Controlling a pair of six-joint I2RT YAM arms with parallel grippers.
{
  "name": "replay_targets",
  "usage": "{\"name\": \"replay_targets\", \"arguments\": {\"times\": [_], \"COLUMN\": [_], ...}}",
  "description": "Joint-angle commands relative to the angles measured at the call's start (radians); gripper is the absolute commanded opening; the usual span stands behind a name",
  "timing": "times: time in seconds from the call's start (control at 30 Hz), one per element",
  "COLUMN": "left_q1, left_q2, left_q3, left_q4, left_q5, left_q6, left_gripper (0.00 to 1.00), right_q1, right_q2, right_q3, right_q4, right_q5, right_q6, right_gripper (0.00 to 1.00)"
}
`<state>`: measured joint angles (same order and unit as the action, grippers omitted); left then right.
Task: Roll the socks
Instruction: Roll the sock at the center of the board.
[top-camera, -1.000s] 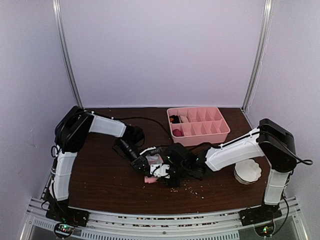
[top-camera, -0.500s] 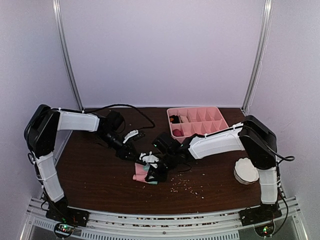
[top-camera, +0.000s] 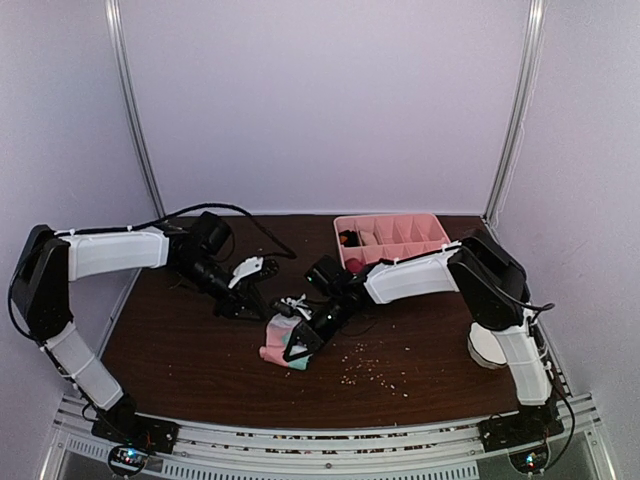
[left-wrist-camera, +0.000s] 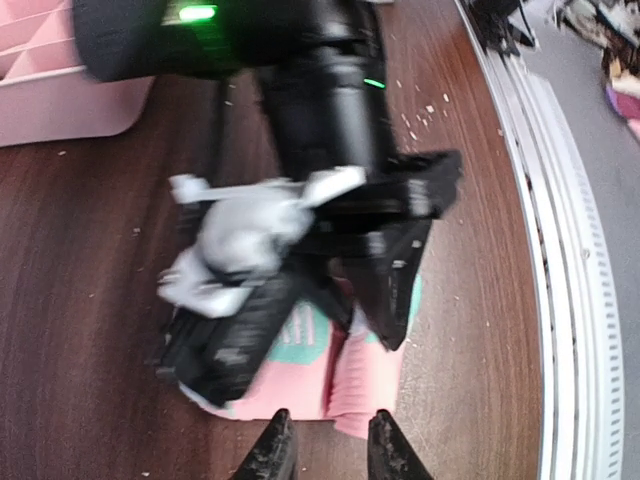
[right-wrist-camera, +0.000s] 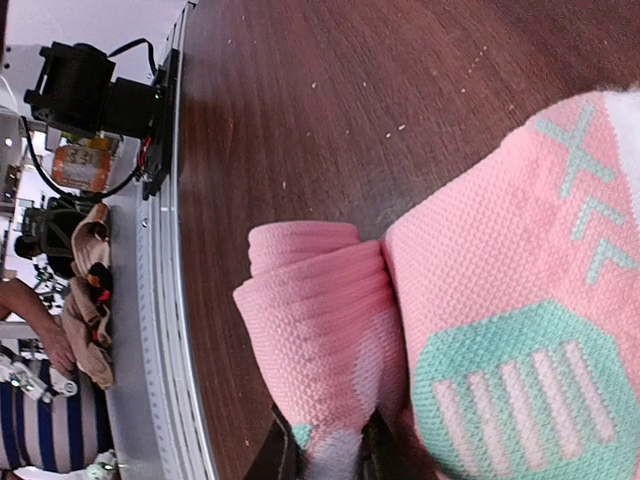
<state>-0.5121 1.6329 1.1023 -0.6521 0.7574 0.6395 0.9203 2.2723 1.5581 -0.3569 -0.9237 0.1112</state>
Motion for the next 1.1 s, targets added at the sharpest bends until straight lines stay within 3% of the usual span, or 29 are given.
{"name": "replay_targets", "arguments": {"times": [0.0, 0.23, 0.53, 0.63, 0.67, 0.7, 0.77, 0.93, 1.07], "left_q1": [-0.097, -0.227, -0.275, -0.281, -0.281, -0.281, -0.281, -0.281, -0.281], "left_q2": [-0.03, 0.038, 0.172, 0.214, 0.224, 0.236, 0.271, 0.356, 0.413], "left_q3": [-0.037, -0.047, 0.029, 0.056, 0.065, 0.074, 0.099, 0.164, 0.256], "left_q4": [0.002, 0.033, -0.04, -0.06, -0.067, -0.076, -0.115, -0.169, -0.225], "left_q5": [-0.131, -0.392, -0.459, -0.479, -0.479, -0.476, -0.463, -0.45, -0.347], "left_q6": [0.075, 0.06, 0.054, 0.041, 0.037, 0.034, 0.029, -0.013, -0.047], "left_gripper": [0.26, 0.26, 0.26, 0.22, 0.19, 0.16, 0.09, 0.03, 0.02], "right_q1": [-0.005, -0.016, -0.018, -0.018, -0.018, -0.019, -0.025, -0.055, -0.057], "right_q2": [0.142, 0.15, 0.141, 0.134, 0.126, 0.114, 0.08, -0.03, -0.109], "right_q3": [-0.084, -0.106, -0.105, -0.11, -0.118, -0.134, -0.183, -0.381, -0.551], "right_q4": [-0.077, 0.0, 0.073, 0.083, 0.096, 0.119, 0.18, 0.391, 0.536], "right_q5": [0.051, 0.029, 0.003, -0.001, -0.001, -0.001, 0.008, 0.032, 0.057], "right_q6": [0.18, 0.265, 0.32, 0.324, 0.329, 0.338, 0.366, 0.456, 0.511], "right_gripper": [0.0, 0.0, 0.0, 0.01, 0.03, 0.22, 0.4, 0.42, 0.41]}}
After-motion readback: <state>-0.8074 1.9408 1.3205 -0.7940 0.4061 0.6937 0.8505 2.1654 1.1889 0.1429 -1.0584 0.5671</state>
